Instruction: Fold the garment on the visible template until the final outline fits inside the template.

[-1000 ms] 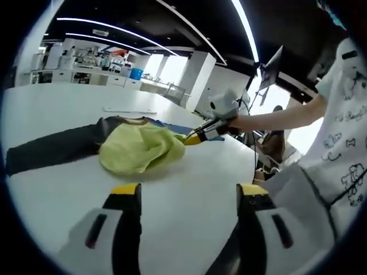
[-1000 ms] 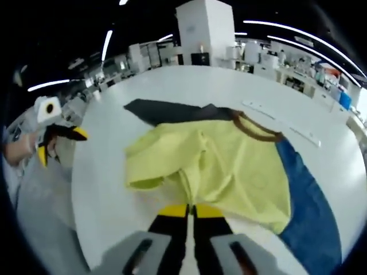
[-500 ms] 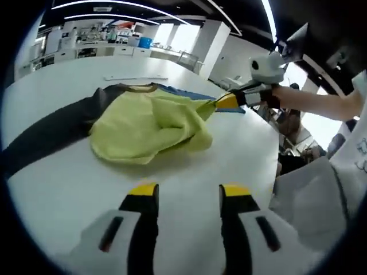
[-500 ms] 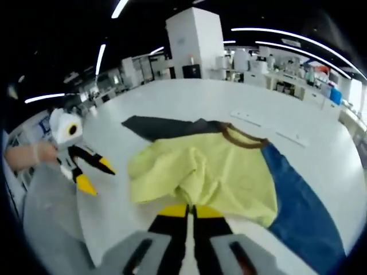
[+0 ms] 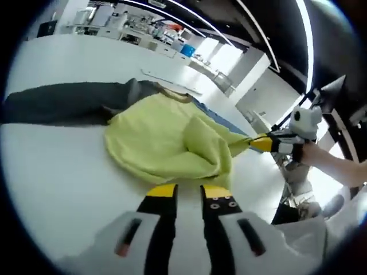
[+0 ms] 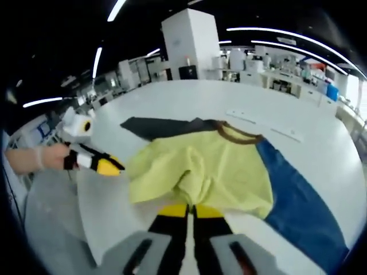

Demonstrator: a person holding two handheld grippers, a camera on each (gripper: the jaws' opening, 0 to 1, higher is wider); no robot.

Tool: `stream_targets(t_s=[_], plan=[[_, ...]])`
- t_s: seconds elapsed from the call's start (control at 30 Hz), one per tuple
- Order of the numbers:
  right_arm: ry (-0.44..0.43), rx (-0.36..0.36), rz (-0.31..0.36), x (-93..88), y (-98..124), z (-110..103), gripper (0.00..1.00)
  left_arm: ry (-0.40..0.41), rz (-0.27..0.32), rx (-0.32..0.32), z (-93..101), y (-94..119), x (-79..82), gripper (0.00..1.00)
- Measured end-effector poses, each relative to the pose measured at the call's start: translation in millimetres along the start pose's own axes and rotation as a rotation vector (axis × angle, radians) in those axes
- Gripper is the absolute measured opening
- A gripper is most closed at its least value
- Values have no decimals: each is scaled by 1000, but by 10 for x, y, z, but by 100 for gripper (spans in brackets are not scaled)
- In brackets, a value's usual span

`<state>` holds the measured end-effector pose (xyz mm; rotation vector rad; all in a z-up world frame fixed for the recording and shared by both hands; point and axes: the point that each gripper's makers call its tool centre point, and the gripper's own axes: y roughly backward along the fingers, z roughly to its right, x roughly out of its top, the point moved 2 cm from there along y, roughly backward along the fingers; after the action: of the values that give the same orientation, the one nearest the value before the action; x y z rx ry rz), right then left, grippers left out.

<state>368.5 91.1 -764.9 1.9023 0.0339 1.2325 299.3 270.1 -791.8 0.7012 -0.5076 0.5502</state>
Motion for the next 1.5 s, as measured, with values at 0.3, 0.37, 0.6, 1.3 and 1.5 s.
stream_targets(t_s=[0.3, 0.37, 0.6, 1.3, 1.5], plan=[[12, -2, -3, -14, 16, -4, 0, 232, 58, 28, -162, -130, 19, 19], [15, -3, -5, -35, 37, -39, 0, 234, 92, -3, -117, -131, 73, 18], [2, -5, 6, -59, 78, -47, 0, 310, 148, -31, -149, -109, 266, 0], [-40, -72, 49, -149, 489, 117, 0, 266, 221, -114, 61, -520, 1079, 0], [-59, -114, 65, -180, 630, 266, 0, 279, 172, -124, 60, -907, 1037, 0]])
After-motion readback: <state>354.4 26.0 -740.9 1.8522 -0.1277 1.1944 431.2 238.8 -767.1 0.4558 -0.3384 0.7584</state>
